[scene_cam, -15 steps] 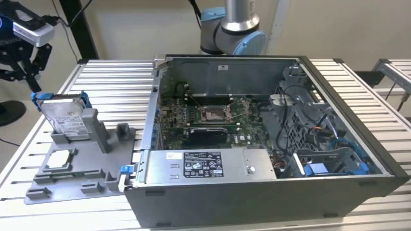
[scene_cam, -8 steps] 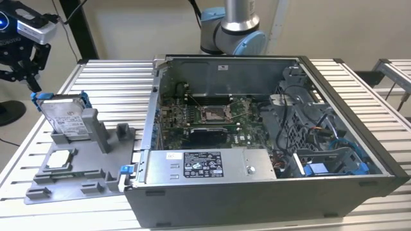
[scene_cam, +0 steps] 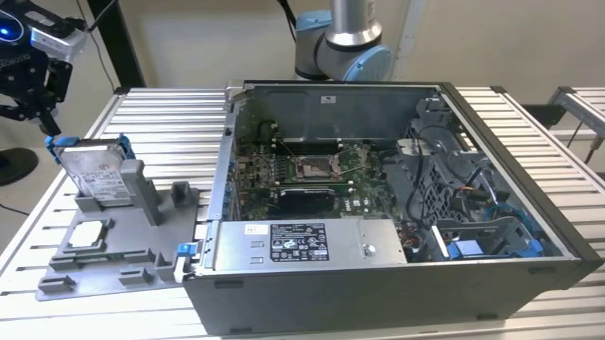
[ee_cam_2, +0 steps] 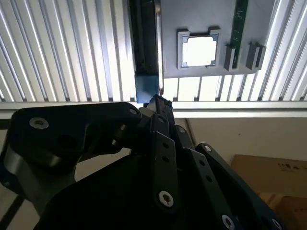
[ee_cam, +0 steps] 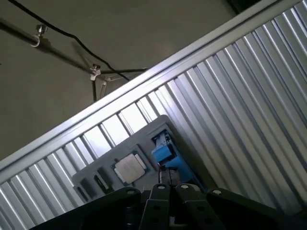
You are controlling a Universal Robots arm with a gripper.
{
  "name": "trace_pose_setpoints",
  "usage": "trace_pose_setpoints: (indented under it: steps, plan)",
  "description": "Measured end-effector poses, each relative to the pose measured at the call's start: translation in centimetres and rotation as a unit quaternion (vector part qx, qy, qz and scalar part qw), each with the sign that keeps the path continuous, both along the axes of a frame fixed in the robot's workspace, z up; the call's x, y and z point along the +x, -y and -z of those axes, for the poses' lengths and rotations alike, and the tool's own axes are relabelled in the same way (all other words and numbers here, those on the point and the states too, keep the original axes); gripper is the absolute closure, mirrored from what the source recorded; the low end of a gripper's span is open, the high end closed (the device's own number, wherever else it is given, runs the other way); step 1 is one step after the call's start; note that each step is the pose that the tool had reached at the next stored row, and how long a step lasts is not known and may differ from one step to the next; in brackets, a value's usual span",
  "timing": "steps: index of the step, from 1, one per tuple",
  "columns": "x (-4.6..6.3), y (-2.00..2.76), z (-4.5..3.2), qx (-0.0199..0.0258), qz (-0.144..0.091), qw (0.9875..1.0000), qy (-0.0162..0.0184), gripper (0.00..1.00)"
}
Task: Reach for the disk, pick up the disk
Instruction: 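Pick up the disk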
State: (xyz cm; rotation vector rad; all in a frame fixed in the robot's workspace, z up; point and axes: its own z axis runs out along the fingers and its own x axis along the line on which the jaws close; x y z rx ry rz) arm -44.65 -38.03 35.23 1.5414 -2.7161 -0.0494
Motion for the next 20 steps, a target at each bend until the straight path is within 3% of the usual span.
trace_pose_setpoints:
  steps: [5,10,16,20]
  plan:
    - [0.00,0.00,0.00,-0.0001,-0.037,0.9993,0.0000,1.00]
    - [0.00,0.00,0.00,-0.0001,-0.075,0.9972,0.0000,1.00]
    - [0.00,0.00,0.00,-0.0001,-0.121,0.9926,0.0000,1.00]
    - [0.00,0.00,0.00,-0.0001,-0.153,0.9882,0.0000,1.00]
